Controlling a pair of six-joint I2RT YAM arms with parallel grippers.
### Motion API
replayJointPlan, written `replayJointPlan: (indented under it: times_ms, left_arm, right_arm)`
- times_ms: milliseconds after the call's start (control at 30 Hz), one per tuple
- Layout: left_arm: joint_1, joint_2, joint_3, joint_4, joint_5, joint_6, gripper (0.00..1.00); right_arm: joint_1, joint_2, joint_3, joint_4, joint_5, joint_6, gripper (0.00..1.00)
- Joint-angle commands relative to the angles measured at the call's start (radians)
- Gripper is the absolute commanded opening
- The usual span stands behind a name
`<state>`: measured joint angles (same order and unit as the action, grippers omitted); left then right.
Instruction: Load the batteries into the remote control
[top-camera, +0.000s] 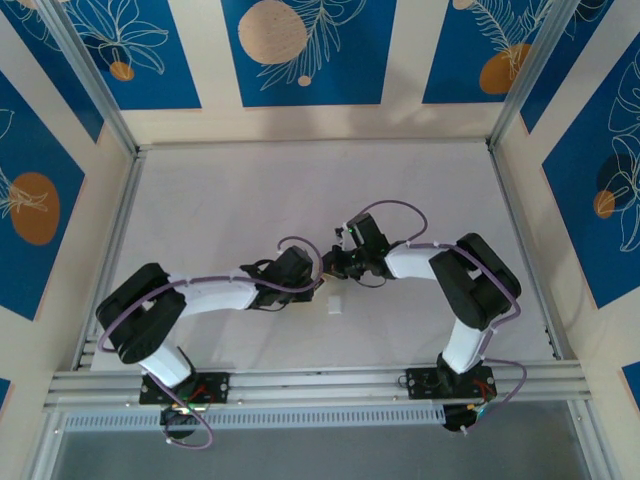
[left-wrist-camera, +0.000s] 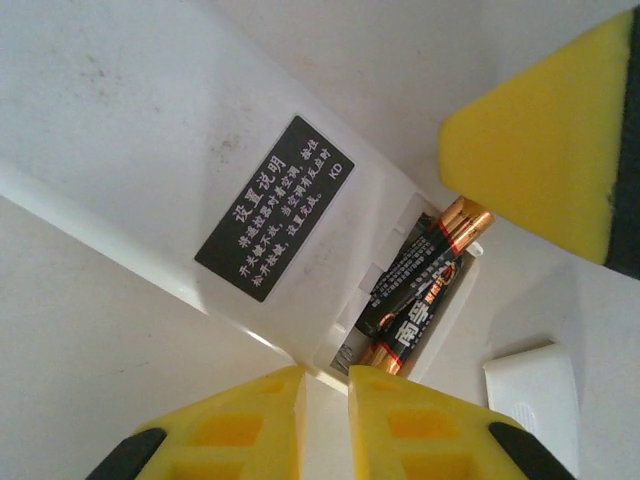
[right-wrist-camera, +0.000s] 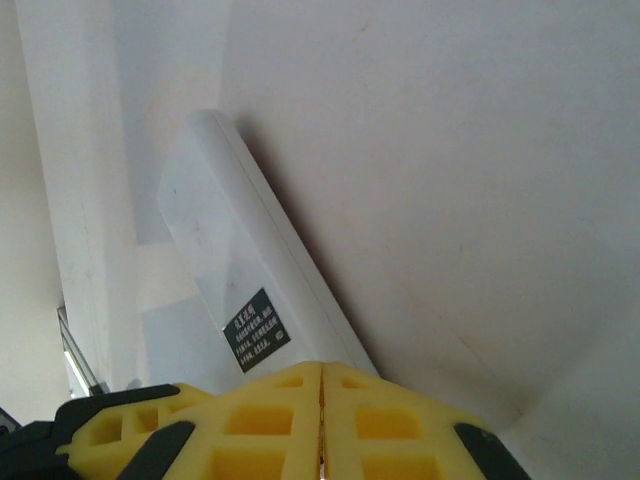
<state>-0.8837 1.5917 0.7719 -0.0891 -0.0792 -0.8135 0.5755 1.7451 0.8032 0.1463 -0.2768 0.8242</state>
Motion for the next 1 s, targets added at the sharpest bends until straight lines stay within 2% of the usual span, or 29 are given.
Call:
replayJointPlan:
  times_ms: [0, 233, 267, 333, 400, 967]
  left_arm:
    - [0.008, -0.030, -0.006, -0.009, 0.000, -0.004, 0.19]
    - [0.011, -0.058, -0.016, -0.036, -0.013, 0.002, 0.20]
    - [0.012, -0.061, -0.017, -0.040, -0.016, 0.003, 0.18]
    - [0.014, -0.059, -0.021, -0.047, -0.018, 0.004, 0.03]
    - [0.015, -0.052, -0.026, -0.049, -0.018, 0.004, 0.00]
    - [0.016, 0.009, -0.039, 0.038, 0.012, -0.013, 0.00]
  right_arm:
    - [-0.015, -0.033, 0.024, -0.085, -0.010, -0.044, 0.12]
    - [-0.018, -0.046, 0.011, -0.092, -0.015, -0.046, 0.13]
    - [-0.017, -0.046, 0.009, -0.091, -0.018, -0.049, 0.13]
    - [-0.014, -0.044, 0.007, -0.091, -0.019, -0.051, 0.12]
    - [-0.011, -0.042, 0.009, -0.093, -0.019, -0.051, 0.12]
    - [0.039, -0.021, -0.008, -0.064, -0.018, -0.023, 0.12]
